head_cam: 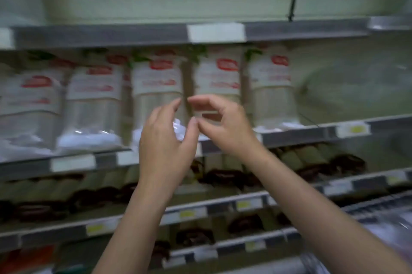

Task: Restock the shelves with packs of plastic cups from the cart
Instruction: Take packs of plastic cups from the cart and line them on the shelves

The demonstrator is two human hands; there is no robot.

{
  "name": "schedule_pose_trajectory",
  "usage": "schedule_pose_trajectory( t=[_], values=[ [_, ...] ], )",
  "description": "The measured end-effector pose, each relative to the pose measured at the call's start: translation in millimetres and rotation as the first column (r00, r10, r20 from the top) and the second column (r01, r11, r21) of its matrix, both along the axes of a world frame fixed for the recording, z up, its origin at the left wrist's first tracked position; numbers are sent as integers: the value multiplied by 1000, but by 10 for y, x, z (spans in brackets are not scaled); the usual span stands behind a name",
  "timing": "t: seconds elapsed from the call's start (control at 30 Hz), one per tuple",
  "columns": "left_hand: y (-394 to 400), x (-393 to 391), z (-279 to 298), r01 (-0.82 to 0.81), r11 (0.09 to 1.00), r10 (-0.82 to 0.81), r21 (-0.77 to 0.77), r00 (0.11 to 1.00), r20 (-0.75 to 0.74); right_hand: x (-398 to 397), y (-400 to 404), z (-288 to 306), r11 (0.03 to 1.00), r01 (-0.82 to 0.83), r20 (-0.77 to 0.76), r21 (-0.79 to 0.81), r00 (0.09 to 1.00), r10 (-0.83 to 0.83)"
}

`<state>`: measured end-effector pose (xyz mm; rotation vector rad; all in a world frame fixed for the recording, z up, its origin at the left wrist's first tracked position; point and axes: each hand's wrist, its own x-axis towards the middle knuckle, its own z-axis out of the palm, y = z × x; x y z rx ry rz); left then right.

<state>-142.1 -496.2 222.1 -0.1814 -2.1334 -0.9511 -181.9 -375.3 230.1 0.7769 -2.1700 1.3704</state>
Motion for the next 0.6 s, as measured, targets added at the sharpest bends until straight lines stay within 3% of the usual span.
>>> schedule_pose_trajectory(
  t=[0.13,0.27,0.4,0.5,0.6],
  values=[
    [1075,226,-822,90,986,-136,138,918,373,420,1237,-1017,986,159,417,-58,901,-121],
    [2034,526,-1473,143,964,-261,224,678,687,999,2209,-1872,948,318,753,11,621,-217],
    [2749,922,-1962,247,933,-348,261,443,826,1597,2818,-2517,865,501,888,27,385,-251],
    [3033,1167,-2307,307,902,-396,302,317,862,1912,3070,-2741,780,624,951,43,214,-224],
    [3229,1317,-2472,371,880,-391,297,210,896,2120,3296,-2881,682,732,983,7,119,-138]
  ],
)
